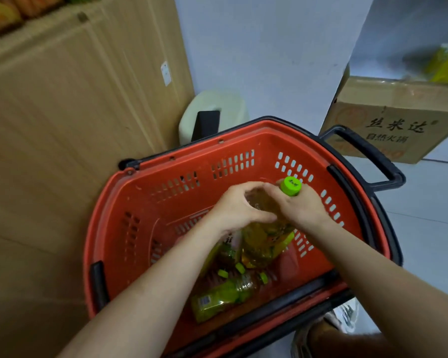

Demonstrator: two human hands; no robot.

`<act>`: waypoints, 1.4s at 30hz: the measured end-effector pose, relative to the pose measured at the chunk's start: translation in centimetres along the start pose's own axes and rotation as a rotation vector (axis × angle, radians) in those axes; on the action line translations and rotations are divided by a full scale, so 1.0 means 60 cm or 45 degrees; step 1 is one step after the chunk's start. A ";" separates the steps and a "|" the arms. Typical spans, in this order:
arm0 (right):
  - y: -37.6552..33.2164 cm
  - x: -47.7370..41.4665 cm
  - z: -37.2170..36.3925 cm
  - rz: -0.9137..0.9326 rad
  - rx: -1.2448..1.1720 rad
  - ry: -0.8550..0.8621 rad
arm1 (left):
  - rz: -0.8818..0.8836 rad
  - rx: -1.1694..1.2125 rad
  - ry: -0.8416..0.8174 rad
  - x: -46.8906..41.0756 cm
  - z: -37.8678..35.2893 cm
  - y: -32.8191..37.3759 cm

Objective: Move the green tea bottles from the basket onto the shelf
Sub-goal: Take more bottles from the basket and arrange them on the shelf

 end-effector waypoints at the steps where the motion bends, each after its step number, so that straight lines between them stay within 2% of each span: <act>1: 0.004 0.001 -0.007 0.009 0.002 -0.001 | 0.055 0.090 0.014 0.002 0.023 -0.016; 2: 0.009 0.002 -0.014 -0.007 -0.016 -0.014 | 0.135 0.087 0.087 0.005 0.052 -0.043; 4: 0.021 0.000 -0.024 -0.062 -0.047 -0.036 | 0.371 -0.295 0.294 0.020 0.117 -0.121; 5: 0.026 -0.003 -0.027 -0.083 -0.050 -0.036 | 0.508 -0.576 0.283 0.035 0.135 -0.164; 7: 0.031 -0.005 -0.031 -0.107 -0.003 -0.030 | 0.754 -0.897 0.078 0.071 0.130 -0.248; 9: 0.031 -0.003 -0.032 -0.105 0.064 -0.023 | 0.932 -0.934 -0.040 0.105 0.110 -0.312; 10: 0.028 -0.002 -0.030 -0.097 0.100 -0.012 | 0.952 -0.925 -0.065 0.115 0.100 -0.333; 12: 0.022 -0.006 -0.023 -0.080 0.139 0.008 | 0.907 -0.941 -0.087 0.122 0.083 -0.362; 15: 0.016 -0.017 -0.009 -0.068 0.156 0.026 | 0.851 -1.003 -0.002 0.115 0.075 -0.375; 19: -0.018 -0.013 0.006 0.008 0.337 0.098 | 0.883 -1.051 -0.089 0.095 0.087 -0.351; 21: -0.039 -0.004 0.008 0.067 0.413 0.129 | 0.911 -1.101 -0.097 0.084 0.105 -0.324; 25: -0.083 0.022 0.009 0.172 0.461 0.176 | 0.822 -1.212 -0.112 0.067 0.136 -0.236; 28: -0.123 0.043 0.019 0.303 0.408 0.235 | 0.734 -1.275 -0.031 0.077 0.162 -0.147; 32: -0.182 0.087 0.039 0.449 0.341 0.249 | 0.532 -1.329 0.160 0.130 0.198 -0.011; 36: -0.237 0.149 0.080 0.597 0.303 0.301 | 0.347 -1.311 0.460 0.238 0.240 0.115; 42: -0.324 0.268 0.087 0.809 0.053 0.230 | 0.095 -1.008 1.029 0.447 0.280 0.241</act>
Point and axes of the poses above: each hand's wrist, its own x-axis away from the middle knuckle, its own z-axis out of the back of the hand, y = z × x, the point moved 6 cm from there along -x, towards the middle knuckle, and after that the axes turned 11 degrees about -z, right-handed, at the moved point
